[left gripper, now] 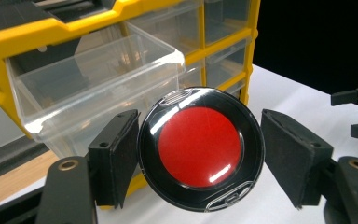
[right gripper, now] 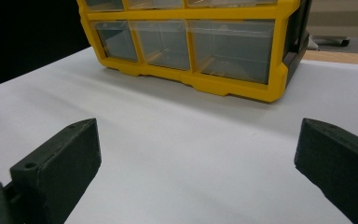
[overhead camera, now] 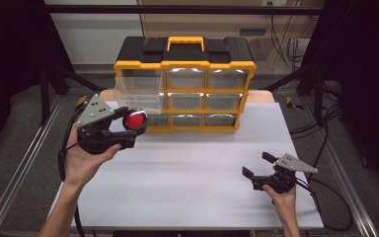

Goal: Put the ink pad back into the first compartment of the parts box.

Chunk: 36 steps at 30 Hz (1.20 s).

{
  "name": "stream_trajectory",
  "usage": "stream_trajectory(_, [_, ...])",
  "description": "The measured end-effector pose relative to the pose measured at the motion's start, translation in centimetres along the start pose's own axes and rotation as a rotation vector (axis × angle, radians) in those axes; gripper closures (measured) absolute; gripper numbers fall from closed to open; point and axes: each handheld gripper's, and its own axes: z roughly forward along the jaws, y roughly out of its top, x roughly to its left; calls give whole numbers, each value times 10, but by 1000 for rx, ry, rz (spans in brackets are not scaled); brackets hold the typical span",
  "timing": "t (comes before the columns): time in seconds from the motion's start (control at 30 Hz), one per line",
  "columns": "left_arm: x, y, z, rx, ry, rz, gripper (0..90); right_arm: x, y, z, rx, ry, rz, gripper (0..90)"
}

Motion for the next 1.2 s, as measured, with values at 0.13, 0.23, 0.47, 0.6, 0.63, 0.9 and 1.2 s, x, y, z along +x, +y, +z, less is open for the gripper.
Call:
stream_trajectory(0.13, [2, 5, 0, -6, 4, -4, 297, 0, 0, 0, -2, -2, -3, 11])
stream_trajectory(0.23, [4, 8, 0, -7, 7, -5, 297, 0, 0, 0, -2, -3, -3, 11])
stream_trajectory(0.47, [7, 18, -1, -24, 13, -10, 297, 0, 0, 0, -1, -3, -2, 11])
stream_trajectory(0.6, [7, 24, -1, -31, 14, -10, 297, 0, 0, 0, -1, -3, -1, 11])
stream_trajectory(0.63, [7, 26, -1, -33, 16, -10, 297, 0, 0, 0, -1, -3, -1, 11])
stream_trajectory(0.9, [9, 38, 3, -36, 26, -7, 297, 0, 0, 0, 2, -5, 1, 11])
stream_trajectory(1.2, [17, 51, 7, -32, 46, -11, 297, 0, 0, 0, 3, -4, 0, 11])
